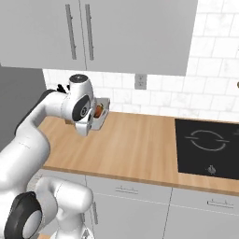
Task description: Take the meat container that has the shrimp and place it on the second highest rack of the freezer. Then take the vegetable container that has the garlic and bell pepper and place it on the highest rack of the freezer.
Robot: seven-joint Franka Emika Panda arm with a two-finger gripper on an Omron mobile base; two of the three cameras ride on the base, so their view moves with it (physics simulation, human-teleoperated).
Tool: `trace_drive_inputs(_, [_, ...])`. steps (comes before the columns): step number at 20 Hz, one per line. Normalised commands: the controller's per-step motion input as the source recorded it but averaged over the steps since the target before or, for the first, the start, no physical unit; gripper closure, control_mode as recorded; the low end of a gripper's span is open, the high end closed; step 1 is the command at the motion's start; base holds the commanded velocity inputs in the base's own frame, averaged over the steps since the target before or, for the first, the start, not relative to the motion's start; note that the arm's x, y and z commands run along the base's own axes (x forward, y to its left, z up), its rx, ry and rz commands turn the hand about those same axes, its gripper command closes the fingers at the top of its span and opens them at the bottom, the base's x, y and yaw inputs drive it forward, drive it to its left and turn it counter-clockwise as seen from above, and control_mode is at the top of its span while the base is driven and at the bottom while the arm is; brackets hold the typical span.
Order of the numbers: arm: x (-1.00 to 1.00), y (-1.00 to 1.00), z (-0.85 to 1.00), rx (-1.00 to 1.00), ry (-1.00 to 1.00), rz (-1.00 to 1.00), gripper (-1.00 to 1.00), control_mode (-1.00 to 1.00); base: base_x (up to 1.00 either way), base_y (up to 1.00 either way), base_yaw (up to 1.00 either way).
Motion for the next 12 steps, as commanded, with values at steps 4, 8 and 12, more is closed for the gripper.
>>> trace_drive_inputs(4, [-0.36, 0.0, 0.25, 0.0, 0.0, 0.0, 1.0, -1.0, 0.0, 0.0, 0.0])
trace_drive_inputs(8, [-0.58, 0.0, 0.22, 0.0, 0.0, 0.0, 1.0, -1.0, 0.0, 0.0, 0.0])
trace_drive_inputs(12, [-0.67, 0.0, 0.15, 0.0, 0.0, -0.03, 1.0, -1.0, 0.0, 0.0, 0.0])
